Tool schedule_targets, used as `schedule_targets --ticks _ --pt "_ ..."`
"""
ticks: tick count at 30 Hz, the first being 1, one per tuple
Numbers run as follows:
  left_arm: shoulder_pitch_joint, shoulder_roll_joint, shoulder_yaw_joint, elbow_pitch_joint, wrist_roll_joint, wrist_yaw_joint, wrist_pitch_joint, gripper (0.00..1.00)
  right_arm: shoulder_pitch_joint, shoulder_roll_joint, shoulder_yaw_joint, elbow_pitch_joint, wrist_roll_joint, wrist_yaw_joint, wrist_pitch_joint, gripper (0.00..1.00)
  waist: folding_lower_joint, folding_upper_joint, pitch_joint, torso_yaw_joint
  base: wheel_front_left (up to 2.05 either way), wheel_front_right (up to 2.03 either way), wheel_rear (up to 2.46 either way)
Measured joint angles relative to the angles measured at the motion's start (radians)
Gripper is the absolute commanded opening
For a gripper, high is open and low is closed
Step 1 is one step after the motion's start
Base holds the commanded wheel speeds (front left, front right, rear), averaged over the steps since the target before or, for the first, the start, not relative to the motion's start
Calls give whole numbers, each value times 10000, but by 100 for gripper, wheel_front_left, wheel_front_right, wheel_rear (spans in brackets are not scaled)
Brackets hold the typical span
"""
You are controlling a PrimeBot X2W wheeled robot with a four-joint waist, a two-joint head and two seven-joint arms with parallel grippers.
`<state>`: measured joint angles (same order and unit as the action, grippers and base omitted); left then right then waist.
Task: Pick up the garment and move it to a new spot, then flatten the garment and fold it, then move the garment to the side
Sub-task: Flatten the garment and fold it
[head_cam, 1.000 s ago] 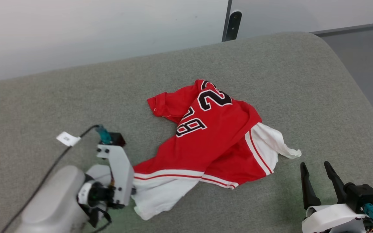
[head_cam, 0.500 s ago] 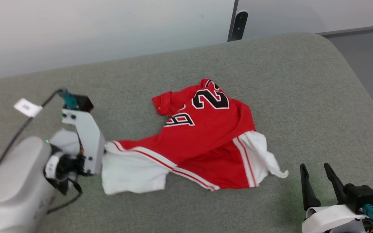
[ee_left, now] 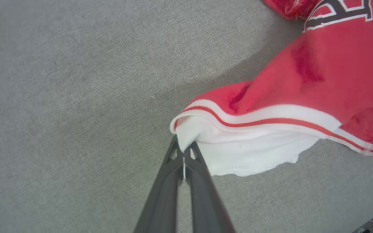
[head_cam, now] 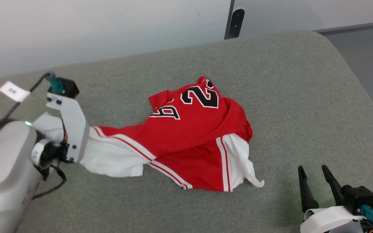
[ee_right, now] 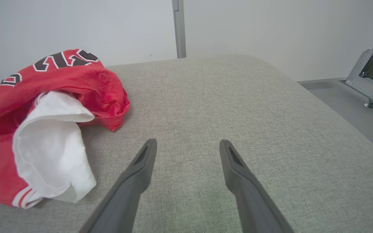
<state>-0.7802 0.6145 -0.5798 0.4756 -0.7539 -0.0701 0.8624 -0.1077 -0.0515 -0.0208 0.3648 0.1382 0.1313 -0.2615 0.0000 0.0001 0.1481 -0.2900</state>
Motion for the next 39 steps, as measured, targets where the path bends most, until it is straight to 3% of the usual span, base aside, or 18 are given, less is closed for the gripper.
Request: schedule_targets --ticks 10,13,15,16,27,32,39 --pt "-93 -564 -447 1402 -23 -316 -458 0 -76 0 163 50 2 0 0 100 0 0 261 -156 0 0 0" --pt "-81 -669 -598 1726 -4 -372 -545 16 -87 0 148 73 17 0 0 100 0 0 331 -199 0 0 0" --pt "-81 -732 -640 1906 -19 -416 -598 44 -87 0 132 107 33 0 0 100 0 0 362 -205 0 0 0" --pt "-102 -744 -644 1954 -13 -418 -683 100 -88 0 123 125 35 0 0 100 0 0 366 -195 0 0 0" --pt "-393 -704 -755 1195 61 -437 -999 100 -75 2 130 253 121 0 0 100 0 0 117 185 0 0 0" --pt "107 -506 -757 263 44 -63 -951 100 -74 2 194 236 196 0 0 100 0 0 74 360 0 0 0" --pt "960 -282 -886 -660 -238 541 -77 100 -58 2 257 192 295 0 0 100 -1 0 241 380 0 0 0"
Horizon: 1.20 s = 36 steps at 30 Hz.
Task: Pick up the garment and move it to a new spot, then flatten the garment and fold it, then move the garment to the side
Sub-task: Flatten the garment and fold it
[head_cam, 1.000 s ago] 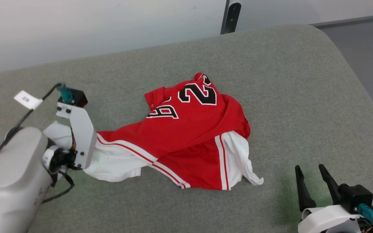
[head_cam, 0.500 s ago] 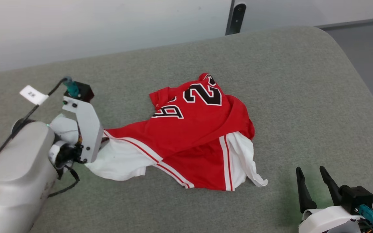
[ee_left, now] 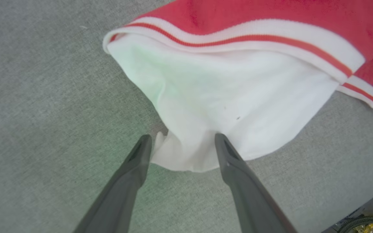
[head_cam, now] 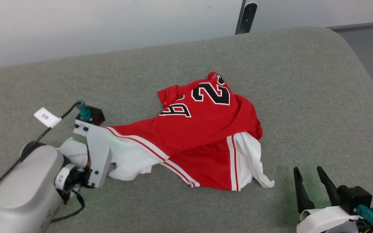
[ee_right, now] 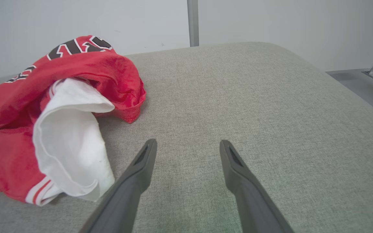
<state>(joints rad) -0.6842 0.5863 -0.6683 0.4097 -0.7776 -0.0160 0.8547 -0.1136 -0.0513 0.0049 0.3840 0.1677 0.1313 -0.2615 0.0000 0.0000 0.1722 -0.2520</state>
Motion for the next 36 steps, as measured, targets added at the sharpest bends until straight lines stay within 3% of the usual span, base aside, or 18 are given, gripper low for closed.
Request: schedule_targets --ticks 5,12,14,19,30,36 --pt "52 119 -13 136 -167 171 564 100 -58 2 42 2 29 0 0 100 0 0 118 -132 0 0 0" --pt "-356 -203 -29 974 -389 383 1143 100 -119 0 125 48 86 0 0 100 0 0 229 -356 0 0 0" --pt "-474 -328 27 1214 -483 433 1237 0 -175 2 169 44 127 0 0 100 0 0 257 -426 0 0 0" --pt "-788 -322 -71 1342 -533 372 1659 0 -166 0 90 52 151 0 0 100 0 0 252 -514 0 0 0" --pt "-1827 324 -153 376 -94 309 2111 0 -69 2 40 125 169 0 0 100 0 0 116 -298 0 0 0" --pt "-2583 593 -366 -10 397 -159 2075 0 -128 2 96 159 186 0 0 100 1 0 212 -259 0 0 0"
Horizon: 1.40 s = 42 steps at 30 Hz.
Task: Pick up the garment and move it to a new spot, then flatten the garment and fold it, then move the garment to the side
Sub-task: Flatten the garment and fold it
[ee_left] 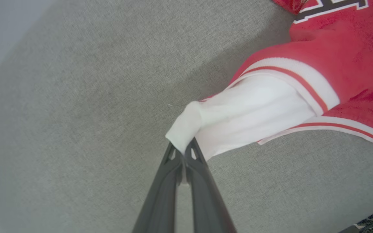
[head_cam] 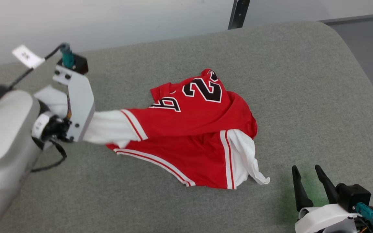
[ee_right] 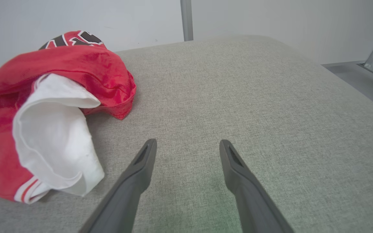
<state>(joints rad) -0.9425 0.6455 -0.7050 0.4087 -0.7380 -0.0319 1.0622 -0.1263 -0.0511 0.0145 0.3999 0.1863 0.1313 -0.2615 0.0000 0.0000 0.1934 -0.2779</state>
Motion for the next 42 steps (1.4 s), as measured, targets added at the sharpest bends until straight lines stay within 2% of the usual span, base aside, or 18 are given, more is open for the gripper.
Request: schedule_targets --ticks 6,7,12,19,21,22,25,26,27,37,42 --pt "-909 128 -380 -27 608 -711 -767 0 -73 0 111 4 31 0 0 100 0 0 185 -135 0 0 0" --pt "-1065 127 -451 33 698 -771 -963 7 -89 0 128 4 33 0 0 100 0 0 224 -170 0 0 0" --pt "-1476 174 -989 627 1001 -926 -1868 0 -186 0 184 8 38 0 0 100 0 0 406 -400 0 0 0" --pt "-1779 88 -1661 1735 698 -972 -2752 16 -258 -4 268 21 96 0 0 100 0 0 663 -752 0 0 0" --pt "-1774 33 -1825 2013 525 -972 -2974 27 -258 -4 290 15 138 0 0 100 -1 0 729 -833 0 0 0" --pt "-1773 -4 -1868 2197 431 -972 -3120 36 -259 -4 301 13 140 0 0 100 0 0 762 -863 0 0 0" --pt "-1708 -125 -1990 2717 219 -972 -3507 48 -272 -4 303 17 151 0 0 100 -1 0 846 -916 0 0 0" --pt "-1679 -151 -2069 2853 182 -972 -3636 85 -278 -2 307 21 151 0 0 100 0 0 863 -917 0 0 0" --pt "-1667 -184 -2128 3005 176 -974 -3741 100 -283 -4 311 27 151 0 0 100 0 0 868 -908 0 0 0" --pt "-1940 -665 -2280 3925 -236 -974 -4882 100 -290 0 293 255 115 0 -2 100 0 0 514 -566 0 0 0" --pt "-1768 -880 -1981 4184 -796 -974 -5657 100 -257 2 198 299 -50 0 -2 100 0 0 123 -306 0 0 0"
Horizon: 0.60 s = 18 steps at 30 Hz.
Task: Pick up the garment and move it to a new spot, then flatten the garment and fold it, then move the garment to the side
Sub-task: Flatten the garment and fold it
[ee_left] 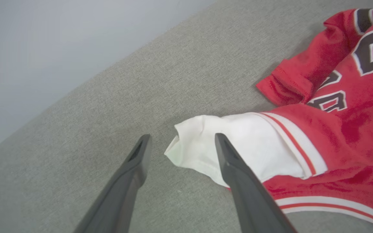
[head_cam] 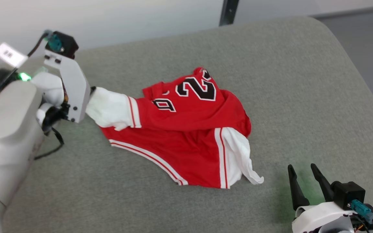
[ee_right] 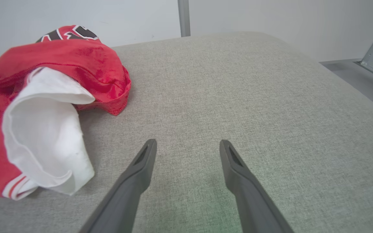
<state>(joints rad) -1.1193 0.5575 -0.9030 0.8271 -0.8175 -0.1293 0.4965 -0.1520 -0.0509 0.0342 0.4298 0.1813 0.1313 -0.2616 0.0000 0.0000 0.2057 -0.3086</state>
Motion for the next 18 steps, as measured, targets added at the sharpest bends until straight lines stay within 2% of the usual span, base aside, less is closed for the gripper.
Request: schedule_targets --ticks 9,18 --pt "1290 -504 660 -245 -1124 4 -1517 100 434 -58 -73 -153 -52 0 81 100 1 1 -796 611 0 0 0" --pt "3154 -376 838 -1459 -1377 4 -3613 100 1049 -96 -144 -504 -58 0 257 100 0 0 -1594 1259 0 0 0"
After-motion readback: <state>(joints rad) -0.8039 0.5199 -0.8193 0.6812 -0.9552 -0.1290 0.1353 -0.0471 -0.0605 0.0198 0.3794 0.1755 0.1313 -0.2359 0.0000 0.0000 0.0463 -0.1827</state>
